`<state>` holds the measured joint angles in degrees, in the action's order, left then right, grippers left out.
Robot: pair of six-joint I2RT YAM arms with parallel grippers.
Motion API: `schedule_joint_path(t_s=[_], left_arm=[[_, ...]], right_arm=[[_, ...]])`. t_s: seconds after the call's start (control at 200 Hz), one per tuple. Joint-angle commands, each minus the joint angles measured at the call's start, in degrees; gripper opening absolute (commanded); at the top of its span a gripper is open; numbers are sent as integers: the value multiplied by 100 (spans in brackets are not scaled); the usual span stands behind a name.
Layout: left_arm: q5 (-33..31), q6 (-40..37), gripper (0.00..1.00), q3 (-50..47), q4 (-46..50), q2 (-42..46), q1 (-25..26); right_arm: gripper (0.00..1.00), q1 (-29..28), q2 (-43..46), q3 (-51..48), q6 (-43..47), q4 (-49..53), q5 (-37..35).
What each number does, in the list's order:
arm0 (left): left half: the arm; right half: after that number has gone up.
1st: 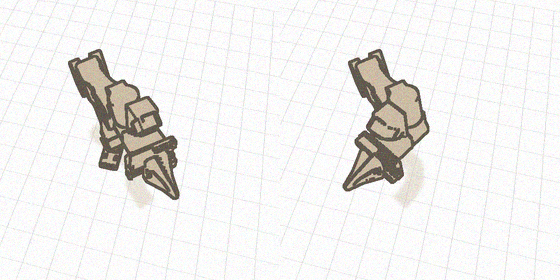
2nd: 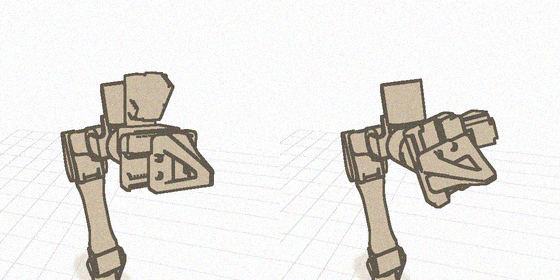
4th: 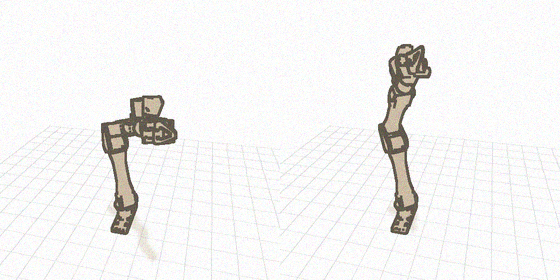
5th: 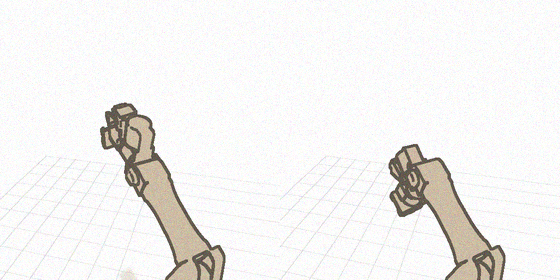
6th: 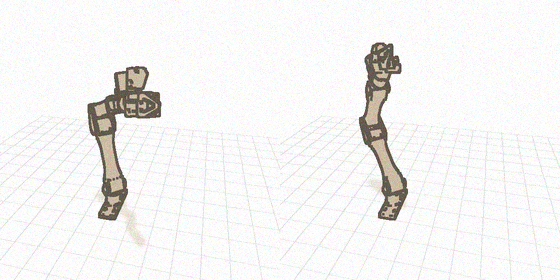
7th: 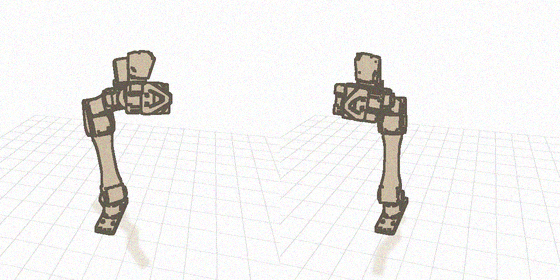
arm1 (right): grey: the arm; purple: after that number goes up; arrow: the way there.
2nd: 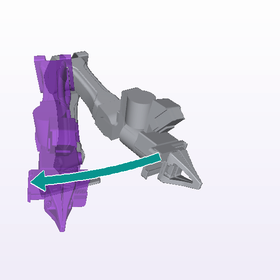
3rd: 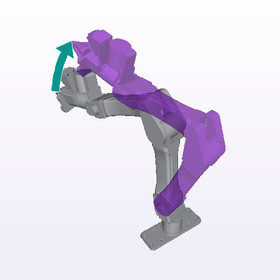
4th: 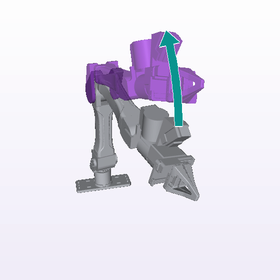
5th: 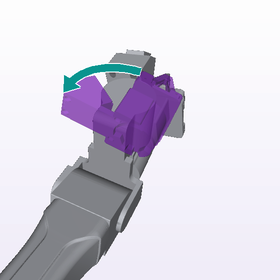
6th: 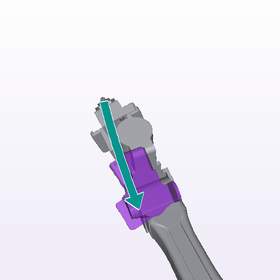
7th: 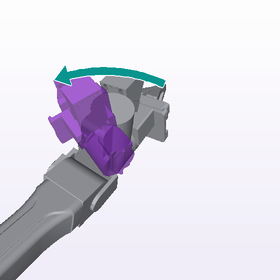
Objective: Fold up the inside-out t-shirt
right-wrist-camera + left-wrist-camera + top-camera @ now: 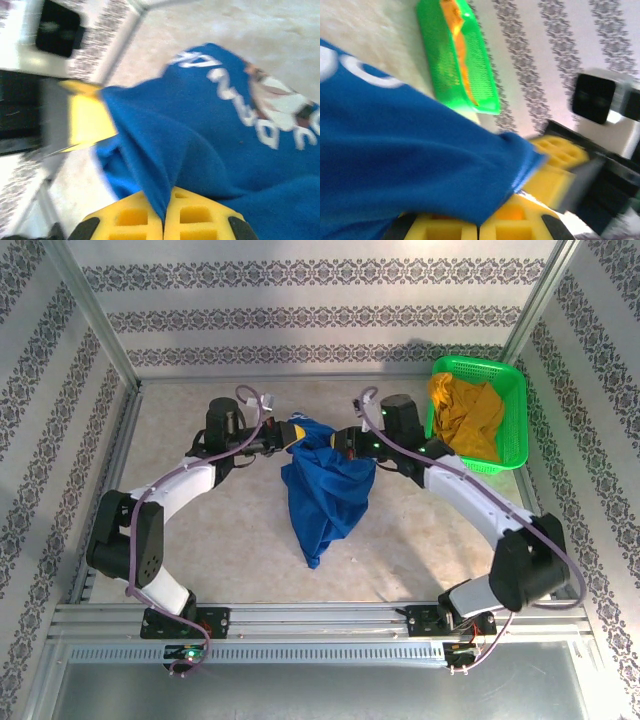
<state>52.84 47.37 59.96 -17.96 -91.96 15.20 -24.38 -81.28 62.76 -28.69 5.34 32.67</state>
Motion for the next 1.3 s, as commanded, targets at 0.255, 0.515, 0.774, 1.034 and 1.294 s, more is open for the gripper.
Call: schedule_joint_path(t_s=[0.255, 0.515, 0.774, 1.034, 1.294], left_arm=[[-1079, -1477, 17, 1495, 2037, -718, -194], [-1160, -1227, 46, 276, 1782, 1015, -12], [-1335, -730, 53, 271, 977, 693, 977], [-1337, -592, 55, 472, 758, 98, 1299], [-1273, -486, 56, 706, 524, -313, 1318]], right_arm=[[0, 381, 285, -1266, -2209, -2873, 700], [0, 408, 214, -1618, -2670, -3338, 8], [0, 331, 174, -1653, -2747, -3443, -23], [0, 278, 200, -1698, -2802, -3517, -33], [0, 219, 227, -1673, -2843, -3531, 44]])
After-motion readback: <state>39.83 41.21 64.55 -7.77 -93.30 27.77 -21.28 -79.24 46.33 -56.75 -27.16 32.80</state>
